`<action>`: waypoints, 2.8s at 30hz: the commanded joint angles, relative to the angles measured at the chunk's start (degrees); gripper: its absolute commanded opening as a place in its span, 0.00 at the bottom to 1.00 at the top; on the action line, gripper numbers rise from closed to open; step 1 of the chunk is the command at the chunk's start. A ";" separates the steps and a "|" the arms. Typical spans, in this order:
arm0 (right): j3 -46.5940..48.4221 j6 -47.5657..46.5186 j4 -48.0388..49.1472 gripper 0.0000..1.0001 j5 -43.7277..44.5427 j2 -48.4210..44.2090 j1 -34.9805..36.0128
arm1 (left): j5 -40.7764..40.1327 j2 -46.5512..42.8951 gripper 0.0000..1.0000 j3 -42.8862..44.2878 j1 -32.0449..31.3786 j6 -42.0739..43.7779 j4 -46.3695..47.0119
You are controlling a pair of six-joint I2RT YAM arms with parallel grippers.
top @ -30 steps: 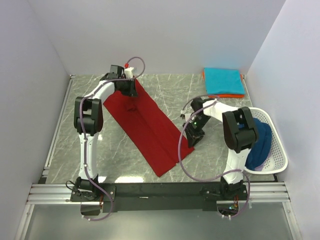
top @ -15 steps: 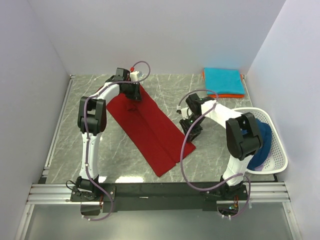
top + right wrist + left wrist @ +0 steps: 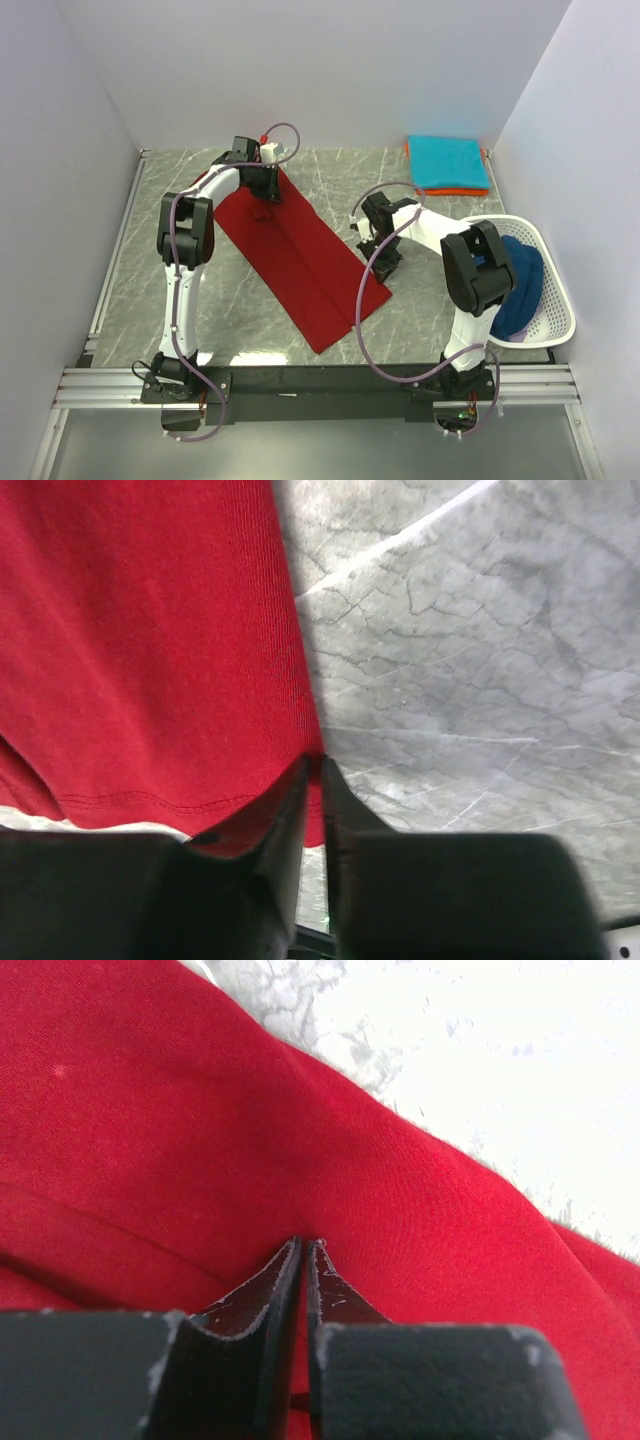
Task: Fold and stack the t-shirts
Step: Fold the tshirt
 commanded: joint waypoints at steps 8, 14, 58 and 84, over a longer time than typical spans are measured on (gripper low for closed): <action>-3.55 -0.12 1.25 0.00 -1.23 -2.67 -0.47 | -5.34 4.10 0.03 5.56 0.15 -2.23 -2.79; -4.25 0.05 -2.35 0.00 -10.81 1.00 -7.67 | -2.80 7.35 0.00 9.34 2.25 -5.49 -5.25; 13.66 -14.54 -17.47 0.44 -10.56 -2.43 1.27 | 0.90 -21.30 0.23 -18.78 6.65 -9.18 3.18; 10.17 -13.04 -8.59 0.20 -6.95 14.20 22.52 | -2.00 -14.88 0.18 -15.09 10.34 -10.15 -3.49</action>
